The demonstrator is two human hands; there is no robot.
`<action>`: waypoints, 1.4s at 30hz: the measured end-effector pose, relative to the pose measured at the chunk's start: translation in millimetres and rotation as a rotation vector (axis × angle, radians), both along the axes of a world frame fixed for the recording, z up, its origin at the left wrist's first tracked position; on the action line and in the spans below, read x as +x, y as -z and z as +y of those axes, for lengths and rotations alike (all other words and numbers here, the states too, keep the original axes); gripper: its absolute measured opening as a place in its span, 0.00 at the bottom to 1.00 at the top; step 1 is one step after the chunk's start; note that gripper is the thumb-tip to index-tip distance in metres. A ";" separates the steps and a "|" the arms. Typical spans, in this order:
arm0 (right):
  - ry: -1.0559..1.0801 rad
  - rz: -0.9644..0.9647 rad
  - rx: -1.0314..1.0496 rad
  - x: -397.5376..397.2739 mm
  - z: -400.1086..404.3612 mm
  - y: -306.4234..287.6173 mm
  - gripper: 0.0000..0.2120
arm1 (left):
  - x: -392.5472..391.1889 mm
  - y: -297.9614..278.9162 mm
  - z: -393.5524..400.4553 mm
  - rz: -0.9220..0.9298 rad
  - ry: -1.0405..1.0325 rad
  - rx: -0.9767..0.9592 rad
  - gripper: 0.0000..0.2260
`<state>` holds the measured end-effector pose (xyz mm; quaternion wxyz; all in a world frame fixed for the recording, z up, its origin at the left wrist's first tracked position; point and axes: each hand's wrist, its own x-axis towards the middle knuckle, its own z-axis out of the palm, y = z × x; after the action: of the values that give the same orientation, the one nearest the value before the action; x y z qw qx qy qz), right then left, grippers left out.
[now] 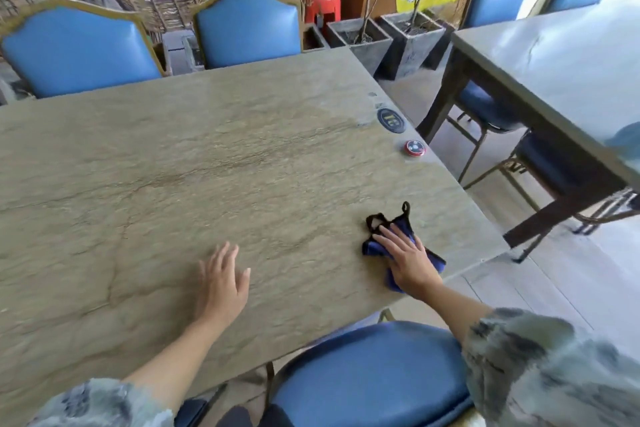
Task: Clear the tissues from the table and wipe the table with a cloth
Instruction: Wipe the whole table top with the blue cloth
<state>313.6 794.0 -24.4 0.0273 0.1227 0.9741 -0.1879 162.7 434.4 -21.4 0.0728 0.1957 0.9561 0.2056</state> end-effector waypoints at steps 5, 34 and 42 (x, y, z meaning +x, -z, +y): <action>0.283 0.047 -0.015 34.6 66.6 2.5 0.22 | 21.3 -3.4 13.3 -0.015 0.052 0.011 0.32; -0.062 0.159 0.488 226.6 322.3 -176.7 0.31 | 196.0 -154.4 486.9 0.019 0.600 0.073 0.29; -0.056 0.298 0.583 167.8 398.1 -207.7 0.31 | 155.1 -151.7 585.0 0.102 0.595 -0.081 0.28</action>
<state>481.4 1192.1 183.4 -0.1468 0.0698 0.9832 0.0835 317.8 1019.3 130.3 0.0895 0.4740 0.8667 0.1267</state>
